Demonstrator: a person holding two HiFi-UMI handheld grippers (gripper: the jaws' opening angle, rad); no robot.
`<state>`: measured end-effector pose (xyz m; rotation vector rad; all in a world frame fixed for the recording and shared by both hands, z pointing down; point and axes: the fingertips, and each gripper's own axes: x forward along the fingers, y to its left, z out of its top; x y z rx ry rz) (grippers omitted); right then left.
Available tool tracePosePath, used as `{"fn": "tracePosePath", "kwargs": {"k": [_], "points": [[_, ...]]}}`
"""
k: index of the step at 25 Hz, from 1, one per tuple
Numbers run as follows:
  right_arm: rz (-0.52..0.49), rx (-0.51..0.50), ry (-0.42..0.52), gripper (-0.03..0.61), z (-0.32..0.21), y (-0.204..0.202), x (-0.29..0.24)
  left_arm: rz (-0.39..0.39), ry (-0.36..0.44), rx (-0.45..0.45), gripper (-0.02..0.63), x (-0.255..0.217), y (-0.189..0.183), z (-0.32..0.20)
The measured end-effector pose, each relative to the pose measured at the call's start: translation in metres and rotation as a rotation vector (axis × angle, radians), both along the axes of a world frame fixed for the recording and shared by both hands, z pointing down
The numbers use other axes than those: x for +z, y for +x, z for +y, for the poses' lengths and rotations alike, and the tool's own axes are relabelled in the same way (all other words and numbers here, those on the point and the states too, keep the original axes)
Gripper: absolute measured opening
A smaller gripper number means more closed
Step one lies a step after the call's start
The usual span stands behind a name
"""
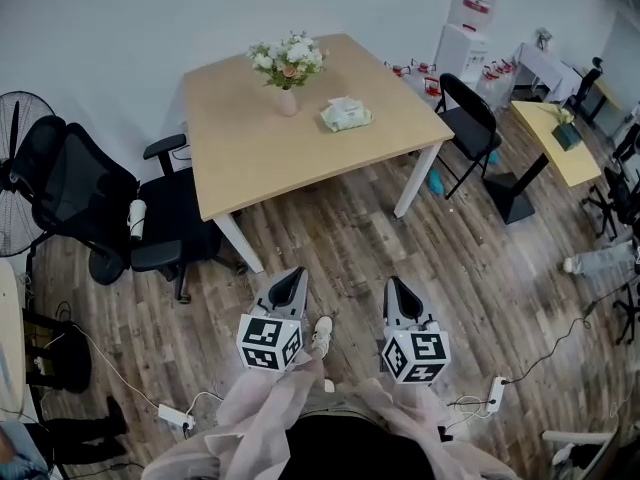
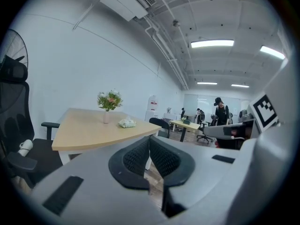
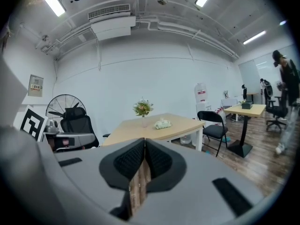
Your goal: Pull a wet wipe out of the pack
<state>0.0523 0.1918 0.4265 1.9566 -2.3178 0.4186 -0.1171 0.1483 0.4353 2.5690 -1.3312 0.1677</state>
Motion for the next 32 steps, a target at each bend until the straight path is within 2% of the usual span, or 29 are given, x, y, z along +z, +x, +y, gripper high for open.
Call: {"fn": "tracePosePath", "kwargs": {"k": [10,11,13,20,26,32], "points": [[0.015,0.038,0.011,0.017,-0.086,0.021,-0.011,-0.001,0.012,0.033,0.012,-0.015,0.019,-0.092],[0.019,0.036,0.010,0.040,-0.094,0.022,-0.011,0.000,0.013,0.039,0.012,-0.016,0.022,-0.100],[0.034,0.029,0.008,0.136,-0.110,0.022,-0.011,0.002,0.015,0.054,0.012,-0.018,0.027,-0.116],[0.059,0.001,0.001,0.293,-0.160,0.020,-0.010,0.012,0.020,0.077,0.012,-0.021,0.037,-0.167],[0.048,0.016,-0.012,0.350,-0.195,0.028,-0.004,0.016,0.025,0.077,0.012,-0.021,0.036,-0.202],[0.042,0.004,-0.015,0.350,-0.218,0.024,0.000,0.012,0.030,0.077,0.012,-0.018,0.033,-0.225]]}}
